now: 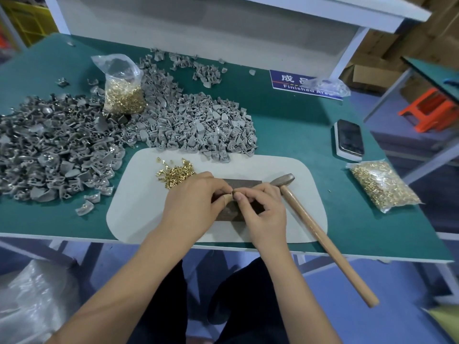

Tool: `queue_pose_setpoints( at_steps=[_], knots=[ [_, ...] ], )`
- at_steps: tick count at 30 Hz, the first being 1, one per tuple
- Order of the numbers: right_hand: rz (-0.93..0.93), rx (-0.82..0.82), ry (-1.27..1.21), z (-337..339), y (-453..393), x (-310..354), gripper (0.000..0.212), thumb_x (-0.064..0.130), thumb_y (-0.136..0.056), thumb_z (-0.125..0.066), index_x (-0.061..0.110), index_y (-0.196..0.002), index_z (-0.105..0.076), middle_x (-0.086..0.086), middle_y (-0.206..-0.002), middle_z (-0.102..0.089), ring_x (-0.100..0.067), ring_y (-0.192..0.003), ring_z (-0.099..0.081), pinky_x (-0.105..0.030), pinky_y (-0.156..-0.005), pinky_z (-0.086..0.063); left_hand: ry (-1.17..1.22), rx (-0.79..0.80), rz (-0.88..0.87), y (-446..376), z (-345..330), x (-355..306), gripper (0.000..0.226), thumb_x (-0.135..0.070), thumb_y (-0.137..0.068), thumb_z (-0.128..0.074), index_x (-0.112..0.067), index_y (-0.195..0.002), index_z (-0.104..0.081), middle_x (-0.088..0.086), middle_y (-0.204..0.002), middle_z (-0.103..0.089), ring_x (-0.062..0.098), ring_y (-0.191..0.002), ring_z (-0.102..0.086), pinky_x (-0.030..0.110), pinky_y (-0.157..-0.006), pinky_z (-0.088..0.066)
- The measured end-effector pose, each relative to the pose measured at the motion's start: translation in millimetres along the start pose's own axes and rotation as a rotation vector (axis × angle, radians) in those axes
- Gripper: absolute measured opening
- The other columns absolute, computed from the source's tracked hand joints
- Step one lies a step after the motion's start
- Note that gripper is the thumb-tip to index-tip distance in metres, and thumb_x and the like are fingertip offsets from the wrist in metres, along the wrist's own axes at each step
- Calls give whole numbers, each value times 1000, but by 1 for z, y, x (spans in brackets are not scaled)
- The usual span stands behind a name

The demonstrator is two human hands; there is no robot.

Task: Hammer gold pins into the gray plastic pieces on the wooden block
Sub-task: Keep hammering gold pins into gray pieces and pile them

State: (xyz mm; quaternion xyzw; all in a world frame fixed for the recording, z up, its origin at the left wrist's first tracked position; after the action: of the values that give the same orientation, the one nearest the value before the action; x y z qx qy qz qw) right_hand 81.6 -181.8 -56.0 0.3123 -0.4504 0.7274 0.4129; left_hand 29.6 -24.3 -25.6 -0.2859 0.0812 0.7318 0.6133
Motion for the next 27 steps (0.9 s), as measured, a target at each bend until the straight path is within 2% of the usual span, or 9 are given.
queue_pose_setpoints(
  at_steps=[3, 7, 10, 12, 15, 18, 22, 27],
  knots=[
    [-6, -25, -1, 0, -2, 0, 22, 12, -89, -76, 33, -93, -78, 4, -80, -59, -21, -91, -54, -25, -82, -44, -42, -61, 18, 2, -6, -8, 12, -44, -91, -65, -40, -100, -71, -16, -88, -58, 10, -91, -59, 28, -64, -43],
    [6, -11, 57, 4, -1, 3, 15, 13, -89, -77, 27, -92, -80, 6, -81, -63, -15, -92, -55, -22, -84, -43, 0, -81, 33, 3, -9, -5, 10, -43, -91, -66, -40, -100, -70, -17, -87, -58, 9, -89, -58, 27, -61, -36],
    [21, 31, 174, 12, -4, 7, 9, 18, -89, -78, 25, -92, -81, 10, -85, -67, -15, -93, -57, -21, -84, -41, 41, -63, 7, 4, -8, -3, 9, -43, -91, -67, -40, -99, -69, -18, -87, -58, 6, -87, -57, 27, -62, -40],
    [42, 61, 318, 16, -9, 12, 7, 24, -89, -77, 29, -92, -81, 12, -86, -67, -17, -91, -58, -29, -81, -45, 48, -57, -7, 3, -8, -3, 8, -43, -91, -67, -40, -98, -68, -17, -88, -57, 5, -84, -55, 27, -61, -41],
    [64, 137, 515, 17, -17, 24, 8, 30, -88, -75, 35, -91, -80, 12, -86, -68, -21, -89, -59, -36, -74, -49, 58, -47, -15, 3, -9, -2, 7, -41, -91, -66, -40, -98, -65, -17, -91, -57, 5, -84, -53, 27, -61, -40],
    [10, 260, 650, 19, -28, 30, 8, 41, -89, -69, 42, -92, -76, 13, -87, -70, -18, -91, -62, -31, -68, -43, 55, -41, -20, 4, -8, -2, 9, -39, -91, -68, -40, -99, -66, -16, -93, -57, 6, -86, -55, 27, -61, -41],
    [-109, 354, 641, 24, -43, 33, 5, 43, -85, -71, 43, -80, -70, 20, -82, -69, -7, -80, -59, -24, -60, -37, 51, -26, -26, 2, -6, -4, 8, -39, -90, -68, -40, -98, -67, -15, -94, -57, 8, -87, -58, 29, -63, -43],
    [43, 462, 683, 22, -46, 42, 5, 34, -90, -67, 34, -88, -72, 14, -83, -59, -8, -80, -50, -29, -64, -33, 64, -13, -6, 0, -7, -2, 9, -38, -89, -68, -39, -99, -68, -13, -94, -56, 8, -86, -56, 28, -64, -41]
  ],
)
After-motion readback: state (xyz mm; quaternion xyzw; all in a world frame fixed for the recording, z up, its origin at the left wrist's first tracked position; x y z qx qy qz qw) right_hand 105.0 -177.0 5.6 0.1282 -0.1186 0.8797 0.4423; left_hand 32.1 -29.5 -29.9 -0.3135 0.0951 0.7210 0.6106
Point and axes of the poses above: each hand's wrist, its own y-axis away from the middle knuckle, its own z-axis out of the back of the hand, x = y × z, the point moved 3 cm from there along -y, towards the middle knuckle
